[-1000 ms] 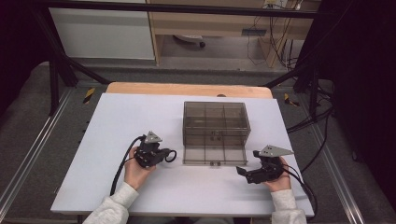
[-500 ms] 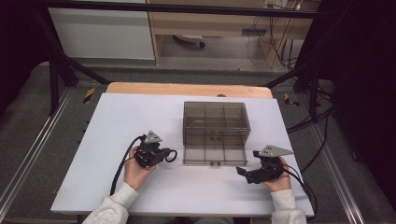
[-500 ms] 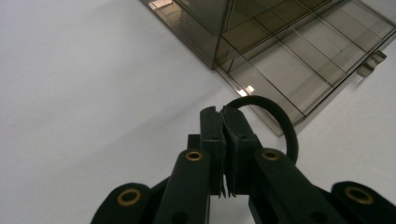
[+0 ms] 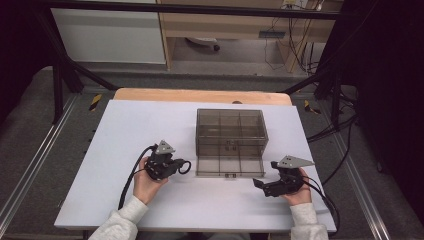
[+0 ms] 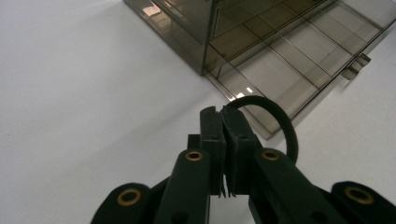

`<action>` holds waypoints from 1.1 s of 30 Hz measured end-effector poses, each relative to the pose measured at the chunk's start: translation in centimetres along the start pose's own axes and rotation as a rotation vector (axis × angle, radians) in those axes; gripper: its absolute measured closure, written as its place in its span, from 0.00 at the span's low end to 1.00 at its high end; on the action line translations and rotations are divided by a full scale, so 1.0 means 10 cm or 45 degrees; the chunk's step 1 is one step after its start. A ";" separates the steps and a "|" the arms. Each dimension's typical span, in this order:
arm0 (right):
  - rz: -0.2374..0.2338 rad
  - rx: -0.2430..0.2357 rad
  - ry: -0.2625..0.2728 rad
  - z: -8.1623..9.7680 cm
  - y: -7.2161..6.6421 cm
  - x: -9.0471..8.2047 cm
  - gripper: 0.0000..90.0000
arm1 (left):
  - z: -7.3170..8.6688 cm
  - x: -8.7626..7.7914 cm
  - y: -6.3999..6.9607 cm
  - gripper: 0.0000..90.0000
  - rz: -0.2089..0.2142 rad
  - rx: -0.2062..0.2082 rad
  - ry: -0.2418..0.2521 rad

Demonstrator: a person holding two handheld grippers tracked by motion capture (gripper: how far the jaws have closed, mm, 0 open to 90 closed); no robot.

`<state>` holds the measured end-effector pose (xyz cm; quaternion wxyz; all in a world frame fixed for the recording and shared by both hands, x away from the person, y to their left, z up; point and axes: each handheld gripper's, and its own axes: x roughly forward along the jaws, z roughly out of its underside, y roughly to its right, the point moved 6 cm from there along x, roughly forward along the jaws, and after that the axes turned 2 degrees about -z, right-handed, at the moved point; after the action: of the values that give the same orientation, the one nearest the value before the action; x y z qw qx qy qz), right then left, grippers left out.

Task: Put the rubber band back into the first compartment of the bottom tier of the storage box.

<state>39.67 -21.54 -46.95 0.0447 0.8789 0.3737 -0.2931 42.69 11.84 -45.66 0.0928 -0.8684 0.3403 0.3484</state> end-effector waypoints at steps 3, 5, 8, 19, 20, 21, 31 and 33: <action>-0.001 0.000 0.001 0.00 0.00 0.00 0.00 | -0.01 -0.01 0.01 0.97 0.003 0.001 0.003; -0.001 0.001 0.000 0.00 0.00 0.00 0.00 | -0.02 -0.01 0.02 0.97 0.005 0.004 0.005; -0.002 0.002 -0.001 0.00 0.00 0.00 0.00 | -0.02 -0.02 0.03 0.97 0.007 0.005 0.008; -0.002 0.005 -0.004 0.00 0.00 0.00 0.00 | -0.06 -0.04 0.08 0.97 0.022 0.009 0.022; -0.001 0.004 -0.005 0.00 0.00 0.00 0.00 | -0.07 -0.05 0.08 0.97 0.023 0.008 0.024; -0.002 0.004 -0.005 0.00 0.00 0.00 0.00 | -0.07 -0.05 0.09 0.97 0.026 0.009 0.025; -0.001 0.000 -0.007 0.01 0.00 0.00 0.00 | -0.10 -0.07 0.12 0.97 0.028 0.017 0.031; -0.001 0.001 -0.005 0.00 0.00 0.01 0.00 | -0.10 -0.08 0.12 0.97 0.025 0.023 0.034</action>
<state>39.65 -21.49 -47.01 0.0450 0.8782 0.3740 -0.2948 42.06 10.92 -44.29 0.0926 -0.8687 0.3533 0.3347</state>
